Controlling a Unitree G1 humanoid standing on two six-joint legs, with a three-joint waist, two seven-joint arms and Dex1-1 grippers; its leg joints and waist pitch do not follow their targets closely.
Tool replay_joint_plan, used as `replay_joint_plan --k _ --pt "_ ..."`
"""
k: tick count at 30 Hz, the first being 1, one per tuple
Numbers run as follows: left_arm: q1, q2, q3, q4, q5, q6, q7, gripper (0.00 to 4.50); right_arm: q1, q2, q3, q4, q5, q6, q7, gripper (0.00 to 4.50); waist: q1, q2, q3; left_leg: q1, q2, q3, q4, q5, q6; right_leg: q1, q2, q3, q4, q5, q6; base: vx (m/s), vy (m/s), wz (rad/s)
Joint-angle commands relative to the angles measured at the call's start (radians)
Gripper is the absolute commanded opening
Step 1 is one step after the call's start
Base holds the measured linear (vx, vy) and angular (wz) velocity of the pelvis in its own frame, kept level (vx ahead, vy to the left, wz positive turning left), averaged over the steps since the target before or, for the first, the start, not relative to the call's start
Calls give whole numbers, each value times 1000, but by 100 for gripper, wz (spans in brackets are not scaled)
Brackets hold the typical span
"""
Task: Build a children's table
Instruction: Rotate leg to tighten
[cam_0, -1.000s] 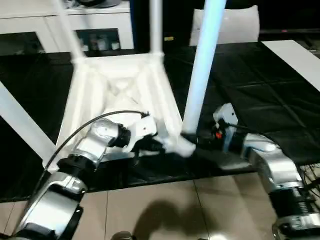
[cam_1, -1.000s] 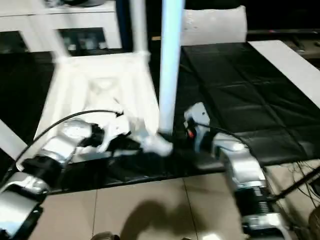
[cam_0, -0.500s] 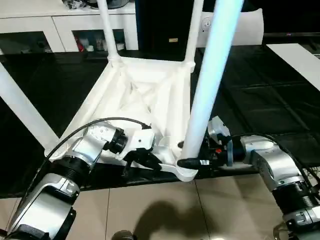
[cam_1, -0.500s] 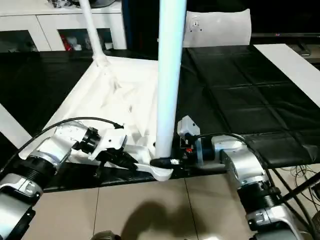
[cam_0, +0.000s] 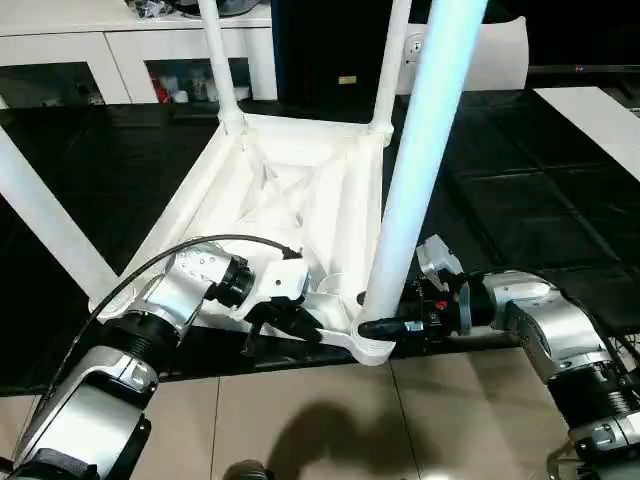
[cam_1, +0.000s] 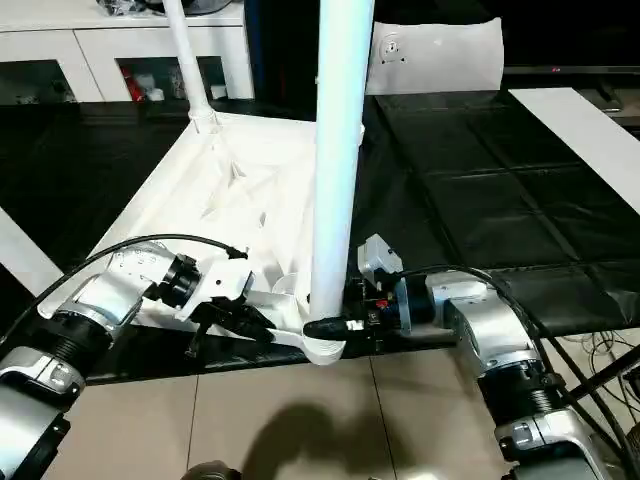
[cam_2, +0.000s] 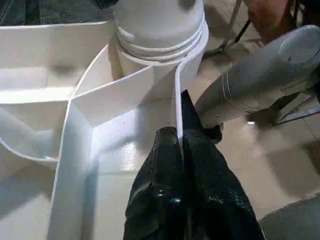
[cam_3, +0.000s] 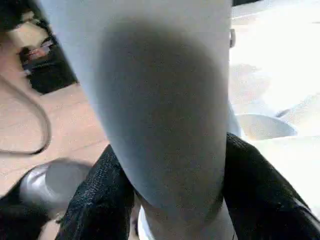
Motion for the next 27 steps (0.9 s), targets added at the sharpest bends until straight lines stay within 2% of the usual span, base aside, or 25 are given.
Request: replay_joint_plan --k 1,2,3,5,6,7,8,9,10,11,12,14,16,19,25,26,27 --pt "-27 -31 15 -27 2 48 78 0 8 43 -14 -16 -14 10 -134 207 -8 -8 -66 6 7 14 -68 -143 36 57 -46 43 -64 -121 -228 0 0 0" --pt "-30 -44 33 -25 1 99 129 0 10 73 -27 -5 -41 18 -226 206 -14 -4 -66 6 3 14 -71 -162 17 57 -45 40 -67 -172 -213 0 0 0" --pt "-32 -53 43 -25 -1 119 157 0 9 93 -38 3 -51 27 -280 205 -21 -7 -60 7 2 14 -74 -188 4 55 -44 41 -77 -231 -196 0 0 0" --pt "-34 -64 54 -24 -3 139 186 0 7 114 -50 12 -60 38 -336 205 -30 -10 -58 3 -2 11 -78 -210 -10 58 -43 40 -85 -309 -165 0 0 0" --pt "-42 -82 73 -23 -2 185 245 0 -1 147 -63 23 -73 52 -410 203 -33 -11 -59 2 -2 11 -78 -213 -10 59 -43 40 -86 -320 -157 0 0 0" --pt "-60 -124 112 -13 0 262 374 0 -24 206 -85 53 -98 80 -544 201 -47 -5 -60 0 -3 10 -77 -211 -17 57 -41 43 -84 -300 -158 0 0 0" --pt "-68 -143 129 -9 -3 295 429 0 -36 234 -98 65 -103 98 -606 199 -53 -6 -59 0 -5 10 -78 -209 -20 55 -39 43 -83 -295 -162 0 0 0" --pt "-68 -143 129 -9 -3 295 429 0 -36 234 -98 65 -103 98 -606 198 -62 0 -62 3 -6 9 -76 -212 -24 54 -38 43 -85 -290 -168 0 0 0" --pt "-85 -187 160 6 0 332 554 0 -69 294 -123 110 -131 109 -755 198 -66 -4 -62 0 -8 8 -75 -209 -20 57 -38 42 -85 -285 -169 0 0 0" --pt "-94 -212 172 10 10 342 625 0 -89 328 -127 139 -156 110 -836 198 -75 0 -61 -1 -10 10 -74 -196 -23 52 -35 45 -83 -262 -177 0 0 0" --pt "-96 -221 176 11 14 345 652 0 -96 341 -127 150 -165 110 -865 198 -82 -2 -63 1 -12 10 -72 -194 -22 53 -35 44 -86 -260 -180 0 0 0" --pt "-103 -244 175 17 33 339 711 0 -115 379 -122 183 -193 102 -941 198 -85 -7 -67 -1 -14 12 -69 -164 -1 57 -32 45 -85 -207 -185 0 0 0" --pt "-101 -252 162 14 51 329 719 0 -122 398 -126 192 -196 67 -968 253 -83 -5 -72 -1 -12 13 -67 -103 29 59 -31 47 -75 -82 -212 0 0 0" --pt "-96 -245 149 8 59 310 699 0 -122 398 -136 181 -191 28 -951 272 -81 -2 -73 -1 -11 14 -64 -74 64 63 -32 47 -67 7 -243 0 0 0" --pt "-77 -186 121 1 56 239 597 0 -87 319 -150 125 -165 -32 -829 326 -81 -3 -70 1 -9 16 -65 -115 80 65 -34 48 -71 -21 -248 0 0 0" --pt "-68 -161 108 0 46 191 526 0 -68 267 -152 106 -143 -60 -748 334 -79 -6 -70 0 -9 15 -65 -120 83 67 -36 47 -73 -34 -247 0 0 0" --pt "-66 -156 106 0 44 181 511 0 -64 257 -152 102 -138 -67 -729 334 -78 -6 -71 0 -8 16 -64 -117 88 68 -35 49 -70 -21 -247 0 0 0"
